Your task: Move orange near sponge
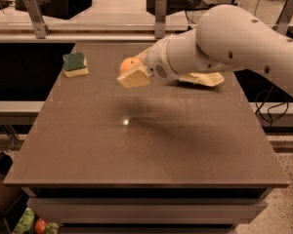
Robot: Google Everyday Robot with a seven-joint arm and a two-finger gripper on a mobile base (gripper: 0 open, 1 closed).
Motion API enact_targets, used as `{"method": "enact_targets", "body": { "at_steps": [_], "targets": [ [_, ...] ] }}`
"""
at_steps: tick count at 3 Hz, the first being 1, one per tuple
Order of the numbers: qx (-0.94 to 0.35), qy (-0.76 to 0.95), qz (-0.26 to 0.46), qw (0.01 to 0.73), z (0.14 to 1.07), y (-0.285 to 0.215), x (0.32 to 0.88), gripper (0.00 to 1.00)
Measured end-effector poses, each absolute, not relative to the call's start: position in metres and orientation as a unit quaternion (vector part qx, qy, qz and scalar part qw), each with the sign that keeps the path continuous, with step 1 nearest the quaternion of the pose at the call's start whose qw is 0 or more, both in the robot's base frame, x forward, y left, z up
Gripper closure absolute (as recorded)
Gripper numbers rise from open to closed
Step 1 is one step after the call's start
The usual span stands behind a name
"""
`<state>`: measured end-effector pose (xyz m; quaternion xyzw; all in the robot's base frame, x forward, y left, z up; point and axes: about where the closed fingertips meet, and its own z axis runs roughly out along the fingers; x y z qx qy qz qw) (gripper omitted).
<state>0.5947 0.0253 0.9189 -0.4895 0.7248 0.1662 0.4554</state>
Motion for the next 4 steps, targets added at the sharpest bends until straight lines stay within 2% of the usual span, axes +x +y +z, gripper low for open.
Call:
{"method": "enact_targets", "body": {
  "at_steps": [3, 4],
  "targets": [
    [-0.494, 0.761, 0.124, 0.402, 0.912, 0.084, 0.668, 1.00],
    [-0.494, 0.767, 0.145, 0.382, 0.875, 0.112, 0.690, 1.00]
  ]
}}
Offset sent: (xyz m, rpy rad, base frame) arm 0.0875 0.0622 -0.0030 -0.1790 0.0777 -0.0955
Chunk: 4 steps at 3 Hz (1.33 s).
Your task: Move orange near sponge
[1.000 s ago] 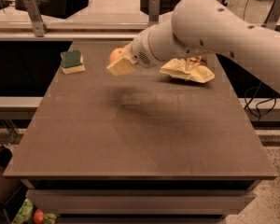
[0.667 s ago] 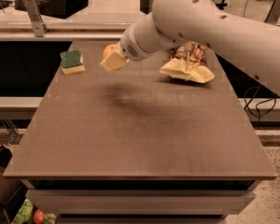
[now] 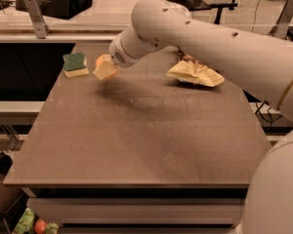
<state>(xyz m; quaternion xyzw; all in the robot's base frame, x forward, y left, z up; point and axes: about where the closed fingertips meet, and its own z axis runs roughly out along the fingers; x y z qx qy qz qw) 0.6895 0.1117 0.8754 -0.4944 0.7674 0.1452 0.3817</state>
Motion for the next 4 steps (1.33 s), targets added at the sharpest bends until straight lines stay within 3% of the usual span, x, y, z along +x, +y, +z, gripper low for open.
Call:
{"method": "enact_targets", "body": {
  "at_steps": [4],
  "targets": [
    [-0.486, 0.765, 0.170, 0.386, 0.845, 0.145, 0.731, 1.00]
  ]
}}
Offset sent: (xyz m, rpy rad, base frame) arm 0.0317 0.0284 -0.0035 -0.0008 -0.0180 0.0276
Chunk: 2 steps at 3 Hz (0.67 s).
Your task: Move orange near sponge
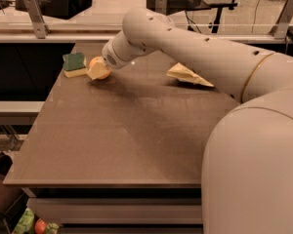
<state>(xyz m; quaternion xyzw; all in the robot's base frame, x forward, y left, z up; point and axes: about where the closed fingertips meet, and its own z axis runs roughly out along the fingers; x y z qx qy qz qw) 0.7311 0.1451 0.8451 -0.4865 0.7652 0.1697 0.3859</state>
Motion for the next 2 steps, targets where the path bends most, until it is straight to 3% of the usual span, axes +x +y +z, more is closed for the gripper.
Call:
{"method": "enact_targets", "body": {
  "at_steps": [1, 2],
  "targets": [
    [-0.486, 0.765, 0.170, 0.386, 0.8442, 0.1454, 0.7314, 1.00],
    [-0.487, 0.765, 0.171, 0.384, 0.8427, 0.1475, 0.7307, 0.82]
  ]
}}
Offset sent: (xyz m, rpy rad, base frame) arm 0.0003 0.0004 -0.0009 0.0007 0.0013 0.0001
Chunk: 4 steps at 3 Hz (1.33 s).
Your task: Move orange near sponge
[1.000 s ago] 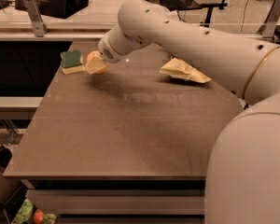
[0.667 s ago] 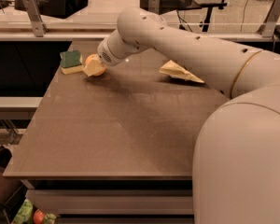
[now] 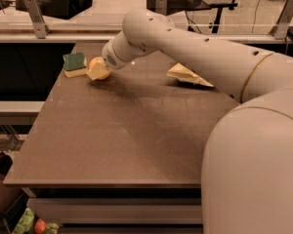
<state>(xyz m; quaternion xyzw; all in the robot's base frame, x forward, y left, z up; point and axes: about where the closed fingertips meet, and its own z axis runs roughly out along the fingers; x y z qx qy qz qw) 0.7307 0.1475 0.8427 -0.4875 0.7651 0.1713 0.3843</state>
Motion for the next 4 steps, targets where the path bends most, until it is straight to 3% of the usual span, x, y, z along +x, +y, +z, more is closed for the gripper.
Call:
{"method": "enact_targets", "body": {
  "at_steps": [3, 4],
  "targets": [
    [-0.491, 0.764, 0.174, 0.381, 0.8384, 0.1531, 0.7289, 0.12],
    [-0.492, 0.764, 0.174, 0.380, 0.8371, 0.1548, 0.7283, 0.00]
  ]
}}
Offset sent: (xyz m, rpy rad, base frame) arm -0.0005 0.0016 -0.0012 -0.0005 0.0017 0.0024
